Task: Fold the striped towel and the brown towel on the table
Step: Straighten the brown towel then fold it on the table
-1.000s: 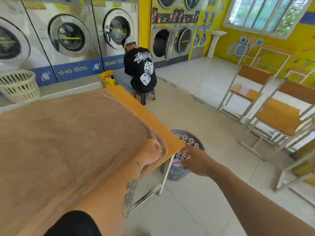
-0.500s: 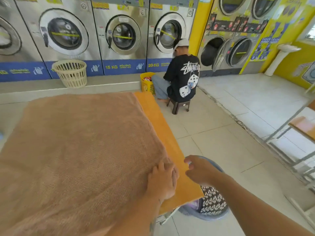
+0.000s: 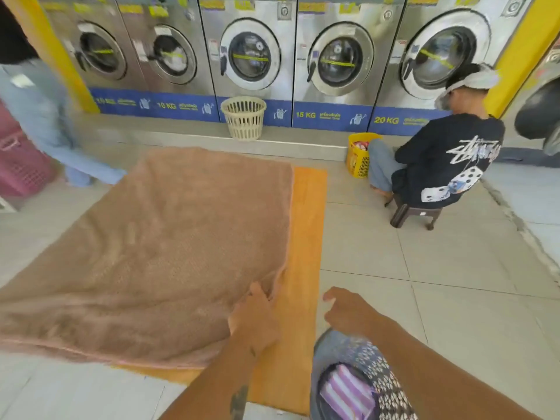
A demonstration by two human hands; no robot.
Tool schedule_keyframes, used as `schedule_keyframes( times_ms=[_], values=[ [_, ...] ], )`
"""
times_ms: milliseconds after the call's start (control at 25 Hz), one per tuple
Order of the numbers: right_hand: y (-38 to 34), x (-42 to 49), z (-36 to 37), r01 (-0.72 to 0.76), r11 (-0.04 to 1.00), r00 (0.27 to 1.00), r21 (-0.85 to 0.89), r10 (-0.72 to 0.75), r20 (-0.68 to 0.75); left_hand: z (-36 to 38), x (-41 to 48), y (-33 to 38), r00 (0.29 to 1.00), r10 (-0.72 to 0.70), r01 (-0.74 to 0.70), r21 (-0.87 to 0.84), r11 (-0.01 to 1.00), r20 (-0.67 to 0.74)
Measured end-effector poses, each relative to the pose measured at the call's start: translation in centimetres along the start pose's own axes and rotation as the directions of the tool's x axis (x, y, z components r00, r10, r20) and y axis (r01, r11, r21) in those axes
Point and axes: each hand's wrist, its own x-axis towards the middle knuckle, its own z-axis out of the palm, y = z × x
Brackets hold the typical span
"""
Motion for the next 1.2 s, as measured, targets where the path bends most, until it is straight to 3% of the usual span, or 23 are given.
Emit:
schedule_keyframes(
  times_ms=[120, 200, 280, 400, 480, 560, 640, 760, 840, 920, 1120, 1200],
  values=[
    [0.7, 0.5, -2.0, 0.054, 0.997, 0.997, 0.054, -0.056, 0.044, -0.4, -1.1, 0.4, 0.997, -0.070, 0.070, -0.006, 0.997, 0.006],
    [-0.1, 0.8, -2.6, 0.132, 0.989, 0.989, 0.068, -0.136, 0.061, -0.3, -1.5, 0.2, 0.999, -0.046, 0.046, 0.017, 0.999, 0.007],
    [-1.8, 1.4, -2.6, 0.268, 0.955, 0.963, -0.123, -0.269, 0.012, -0.6, -1.7, -0.3, 1.000, -0.001, 0.001, 0.009, 1.000, -0.011],
    [-4.2, 2.3, -1.7, 0.475, 0.759, 0.844, -0.444, -0.536, -0.012, -1.2, -2.8, -0.7, 0.999, 0.039, -0.040, -0.018, 0.999, -0.028],
    [-5.0, 3.3, -0.9, 0.538, 0.612, 0.761, -0.580, -0.648, 0.022, -1.3, -3.7, -0.6, 0.993, 0.105, -0.108, -0.050, 0.993, -0.051],
    [-5.6, 4.3, 0.5, 0.552, 0.523, 0.719, -0.650, -0.693, 0.054, -1.2, -4.9, -0.9, 0.985, 0.143, -0.155, -0.134, 0.979, -0.098],
    [-5.6, 4.7, 1.4, 0.503, 0.519, 0.728, -0.691, -0.686, 0.014, -0.6, -5.5, -1.6, 0.977, 0.140, -0.168, -0.184, 0.968, -0.159],
    [-5.0, 4.6, 1.1, 0.496, 0.403, 0.658, -0.769, -0.752, 0.030, 0.9, -5.4, -3.3, 0.983, 0.080, -0.092, -0.063, 0.994, -0.167],
    [-4.3, 4.3, 0.3, 0.542, 0.320, 0.586, -0.777, -0.807, 0.077, 1.6, -5.1, -4.0, 0.990, 0.000, 0.003, 0.024, 1.000, -0.139],
    [-4.0, 3.8, -0.6, 0.609, 0.309, 0.570, -0.731, -0.811, 0.132, 1.9, -4.9, -3.0, 0.990, -0.059, 0.065, 0.043, 0.997, -0.131],
    [-2.7, 5.1, -3.1, 0.732, 0.285, 0.525, -0.619, -0.815, 0.245, 2.5, -2.7, 4.7, 0.960, 0.006, 0.022, 0.095, 0.995, -0.281],
    [-1.5, 6.8, -4.6, 0.758, 0.266, 0.499, -0.596, -0.825, 0.266, 1.9, -1.8, 7.9, 0.957, -0.063, 0.062, -0.011, 0.998, -0.285]
  ],
)
